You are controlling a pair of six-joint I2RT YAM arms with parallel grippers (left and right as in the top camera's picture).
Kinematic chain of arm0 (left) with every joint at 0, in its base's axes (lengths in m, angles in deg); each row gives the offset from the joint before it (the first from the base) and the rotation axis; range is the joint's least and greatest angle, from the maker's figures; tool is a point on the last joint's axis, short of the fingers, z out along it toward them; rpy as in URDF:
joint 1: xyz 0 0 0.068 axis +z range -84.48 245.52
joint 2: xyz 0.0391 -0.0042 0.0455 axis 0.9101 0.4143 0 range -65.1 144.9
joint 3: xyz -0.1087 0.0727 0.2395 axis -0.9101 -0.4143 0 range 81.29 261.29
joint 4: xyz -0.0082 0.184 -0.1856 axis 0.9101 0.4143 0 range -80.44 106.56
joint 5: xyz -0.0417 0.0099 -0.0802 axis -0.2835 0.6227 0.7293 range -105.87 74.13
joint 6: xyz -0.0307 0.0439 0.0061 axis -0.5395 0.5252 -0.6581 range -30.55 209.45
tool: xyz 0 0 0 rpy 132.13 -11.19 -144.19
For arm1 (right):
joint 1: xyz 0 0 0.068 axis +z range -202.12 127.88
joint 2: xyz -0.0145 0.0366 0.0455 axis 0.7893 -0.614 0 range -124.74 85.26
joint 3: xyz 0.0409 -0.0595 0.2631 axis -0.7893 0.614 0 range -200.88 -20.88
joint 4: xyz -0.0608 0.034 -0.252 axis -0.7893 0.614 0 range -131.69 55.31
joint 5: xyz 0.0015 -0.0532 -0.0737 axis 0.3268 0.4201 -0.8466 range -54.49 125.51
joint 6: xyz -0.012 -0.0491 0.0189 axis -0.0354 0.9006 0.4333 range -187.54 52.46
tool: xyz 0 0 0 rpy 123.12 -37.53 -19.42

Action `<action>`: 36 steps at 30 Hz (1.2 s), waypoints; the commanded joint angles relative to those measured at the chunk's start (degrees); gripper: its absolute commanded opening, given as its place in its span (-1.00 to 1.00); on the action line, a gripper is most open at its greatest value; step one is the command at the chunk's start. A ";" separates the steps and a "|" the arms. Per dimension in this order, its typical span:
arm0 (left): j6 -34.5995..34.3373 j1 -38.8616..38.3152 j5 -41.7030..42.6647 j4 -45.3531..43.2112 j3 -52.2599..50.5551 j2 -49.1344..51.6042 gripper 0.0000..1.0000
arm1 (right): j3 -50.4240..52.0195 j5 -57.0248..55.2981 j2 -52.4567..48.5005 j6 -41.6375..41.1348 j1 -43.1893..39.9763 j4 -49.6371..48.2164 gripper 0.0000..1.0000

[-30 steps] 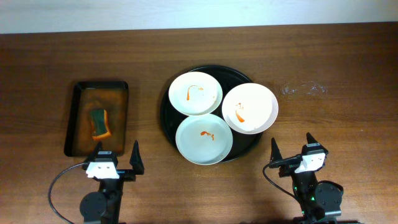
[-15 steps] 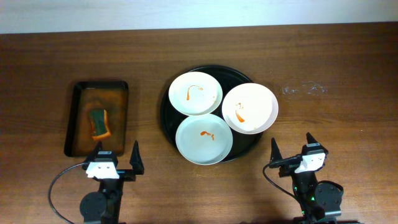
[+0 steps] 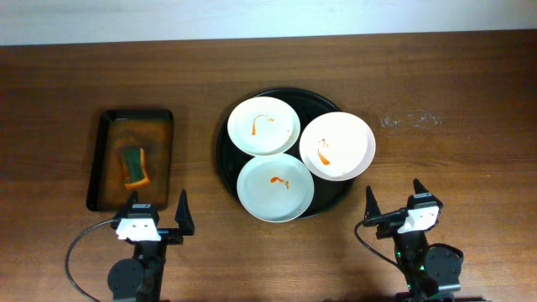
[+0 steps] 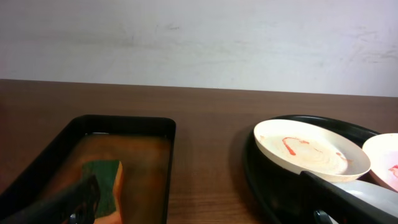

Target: Clean dirty plates on tray and stack at the side

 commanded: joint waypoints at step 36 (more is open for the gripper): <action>-0.87 -0.31 -0.44 41.05 48.02 47.74 0.98 | -32.28 13.51 -29.51 -11.52 0.37 34.38 0.97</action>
